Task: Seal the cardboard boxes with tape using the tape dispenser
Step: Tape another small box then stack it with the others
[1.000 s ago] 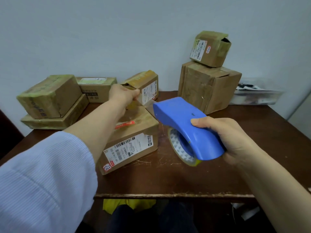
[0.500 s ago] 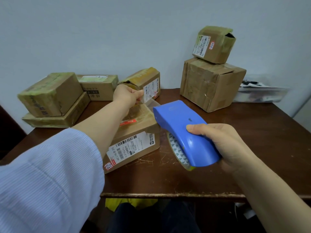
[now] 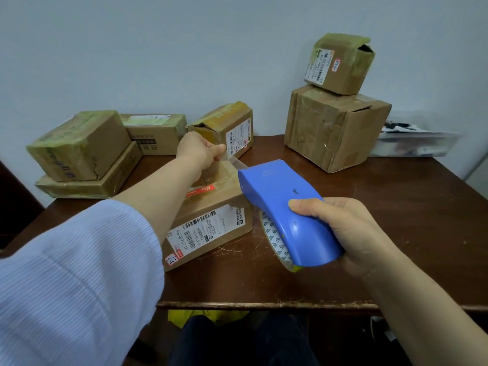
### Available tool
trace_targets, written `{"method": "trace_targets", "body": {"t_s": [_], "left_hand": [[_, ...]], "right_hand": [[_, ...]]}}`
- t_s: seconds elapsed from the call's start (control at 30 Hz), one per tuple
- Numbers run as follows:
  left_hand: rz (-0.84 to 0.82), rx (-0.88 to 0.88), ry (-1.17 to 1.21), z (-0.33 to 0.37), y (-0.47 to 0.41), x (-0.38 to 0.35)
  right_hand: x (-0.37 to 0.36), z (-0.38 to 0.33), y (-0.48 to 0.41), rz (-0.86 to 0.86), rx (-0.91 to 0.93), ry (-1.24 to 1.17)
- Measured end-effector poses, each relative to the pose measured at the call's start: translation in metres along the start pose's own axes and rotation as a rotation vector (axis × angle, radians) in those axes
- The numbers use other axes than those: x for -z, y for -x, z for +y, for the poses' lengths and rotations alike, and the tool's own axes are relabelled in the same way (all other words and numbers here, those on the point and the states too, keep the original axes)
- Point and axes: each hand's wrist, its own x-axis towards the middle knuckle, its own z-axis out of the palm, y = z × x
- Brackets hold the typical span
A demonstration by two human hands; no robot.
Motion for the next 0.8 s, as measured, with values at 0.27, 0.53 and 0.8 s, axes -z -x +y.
{"method": "trace_targets", "body": {"t_s": [0.27,0.53,0.8], "left_hand": [[-0.064,0.01,-0.463,0.006,-0.002,-0.003],[-0.11,0.014,-0.595,0.005,-0.005,-0.002],[-0.37,-0.251,-0.218,0.015,0.037,0.024]], "right_hand": [[0.003,0.007,-0.003,-0.058,-0.037,-0.014],[0.008,0.017,-0.004,-0.09,-0.035,-0.011],[0.014,0.017,-0.006,-0.105,0.103,-0.118]]}}
